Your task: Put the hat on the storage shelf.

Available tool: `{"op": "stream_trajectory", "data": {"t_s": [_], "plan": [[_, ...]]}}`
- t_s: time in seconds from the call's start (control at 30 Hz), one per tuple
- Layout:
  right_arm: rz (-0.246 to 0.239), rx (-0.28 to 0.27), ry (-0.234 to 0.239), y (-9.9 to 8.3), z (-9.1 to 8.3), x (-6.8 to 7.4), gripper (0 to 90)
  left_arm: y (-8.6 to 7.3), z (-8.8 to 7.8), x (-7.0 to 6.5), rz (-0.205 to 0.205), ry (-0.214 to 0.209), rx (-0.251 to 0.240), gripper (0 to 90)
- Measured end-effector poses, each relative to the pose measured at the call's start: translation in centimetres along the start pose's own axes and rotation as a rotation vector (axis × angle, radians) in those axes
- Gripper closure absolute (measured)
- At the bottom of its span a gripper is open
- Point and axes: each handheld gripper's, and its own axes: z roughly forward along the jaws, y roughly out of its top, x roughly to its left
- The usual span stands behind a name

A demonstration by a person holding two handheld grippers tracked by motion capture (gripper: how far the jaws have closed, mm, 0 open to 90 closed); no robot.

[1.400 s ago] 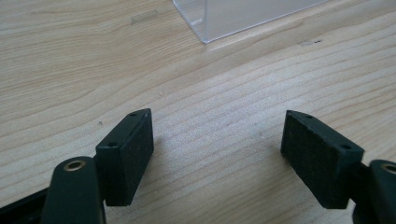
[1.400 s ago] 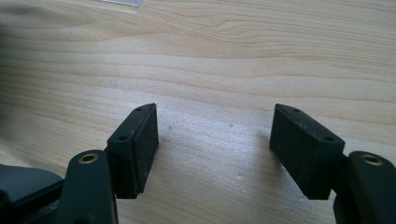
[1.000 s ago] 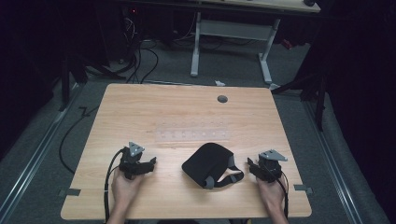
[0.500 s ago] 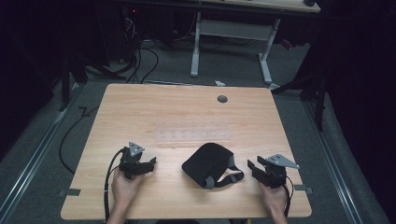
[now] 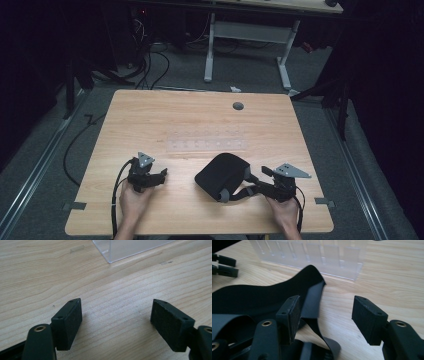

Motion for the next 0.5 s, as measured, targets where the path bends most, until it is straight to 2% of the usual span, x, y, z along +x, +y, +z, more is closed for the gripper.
{"op": "stream_trajectory", "data": {"t_s": [0.33, 0.37, 0.4, 0.5], "plan": [[-0.001, 0.042, 0.068, 0.9, 2.4, 0.7, 38.9, 0.0, 0.0, 0.0, 0.000, -0.001, 0.001, 25.5], [0.009, 0.047, 0.080, 1.0, 2.7, 0.7, 39.6, 0.0, 0.0, 0.0, 0.000, -0.001, 0.001, 25.5], [0.037, 0.064, 0.112, 1.2, 3.2, 0.7, 41.4, 0.0, 0.0, 0.0, 0.000, -0.001, 0.001, 25.5], [0.056, 0.087, 0.114, 1.3, 3.7, 0.7, 43.0, 0.0, 0.0, 0.0, 0.000, -0.001, 0.001, 25.5]]}}
